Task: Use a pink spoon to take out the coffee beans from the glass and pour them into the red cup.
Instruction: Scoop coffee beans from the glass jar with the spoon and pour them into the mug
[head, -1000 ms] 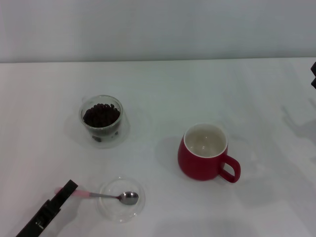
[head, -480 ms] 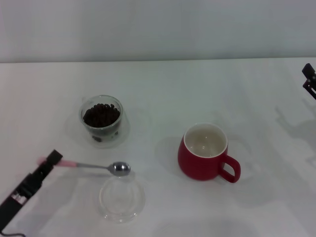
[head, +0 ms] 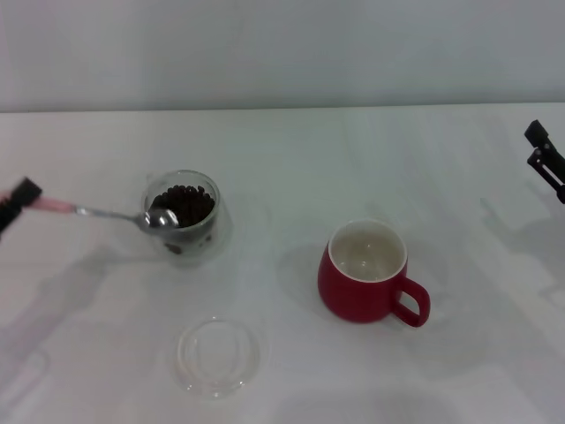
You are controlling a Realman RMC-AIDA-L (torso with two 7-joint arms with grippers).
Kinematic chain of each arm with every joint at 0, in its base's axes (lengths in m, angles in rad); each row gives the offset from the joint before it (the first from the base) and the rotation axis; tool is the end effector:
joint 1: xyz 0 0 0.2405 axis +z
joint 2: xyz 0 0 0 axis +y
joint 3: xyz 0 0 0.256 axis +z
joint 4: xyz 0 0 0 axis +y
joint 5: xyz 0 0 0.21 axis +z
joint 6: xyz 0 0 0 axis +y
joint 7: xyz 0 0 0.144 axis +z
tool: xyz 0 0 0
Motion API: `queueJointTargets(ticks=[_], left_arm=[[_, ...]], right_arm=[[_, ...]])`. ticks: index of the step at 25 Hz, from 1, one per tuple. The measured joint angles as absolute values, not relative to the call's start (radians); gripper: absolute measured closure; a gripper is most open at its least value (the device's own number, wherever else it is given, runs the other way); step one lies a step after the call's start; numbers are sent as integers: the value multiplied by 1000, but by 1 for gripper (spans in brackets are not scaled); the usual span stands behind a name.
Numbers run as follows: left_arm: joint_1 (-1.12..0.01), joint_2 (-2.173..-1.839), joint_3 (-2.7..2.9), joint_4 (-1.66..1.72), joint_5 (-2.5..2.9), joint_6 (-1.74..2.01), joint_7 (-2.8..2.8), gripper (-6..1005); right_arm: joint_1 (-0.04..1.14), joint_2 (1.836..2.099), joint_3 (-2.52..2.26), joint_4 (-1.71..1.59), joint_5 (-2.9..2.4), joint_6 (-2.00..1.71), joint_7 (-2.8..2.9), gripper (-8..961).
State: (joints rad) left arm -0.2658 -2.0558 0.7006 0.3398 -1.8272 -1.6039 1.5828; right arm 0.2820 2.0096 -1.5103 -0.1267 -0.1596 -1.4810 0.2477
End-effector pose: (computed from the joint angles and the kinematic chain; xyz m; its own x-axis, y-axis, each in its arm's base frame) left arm -0.3229 0.2669 0.0267 0.0017 0.4049 0.9144 0.8458 -0.4884 0.2147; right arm 0.3470 0.2772 0.0340 0.7502 0.2299 -0.6200 -0.5625 -0.2710 -0.7811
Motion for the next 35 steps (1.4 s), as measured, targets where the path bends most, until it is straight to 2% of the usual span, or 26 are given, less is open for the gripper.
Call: queueJointTargets(ticks=[3,8,12,17,25,33,35], left_arm=[[-291,-2038,705,402,-1812,-1562,1527,863],[-412,-1985,705,445,-1694,-1459,1398,863],[-496,-1966,707,447,-1616,-1398,1359,863],[-568,-1963,708,450,-1512,-1302,1308,863],[-615,-1982,707,529,-1374,-1191,1265,862],[-648,-1982,709,528,-1323,-1147,1232,862],[-656,-1994,710,526,-1290,-1135,1205,862]], right_arm=[[283,2010,-1519,-128,-160,-1498,250,78],[282,2010,-1540,-128,-159,-1511,262,78],[281,2011,-1547,-129,-159,-1514,278,79],[280,2011,-1553,-126,-159,-1517,295,79],[279,2011,-1558,-121,-159,-1525,304,79],[279,2011,-1560,-119,-160,-1520,305,79],[279,2011,-1560,-119,-160,-1518,305,79]])
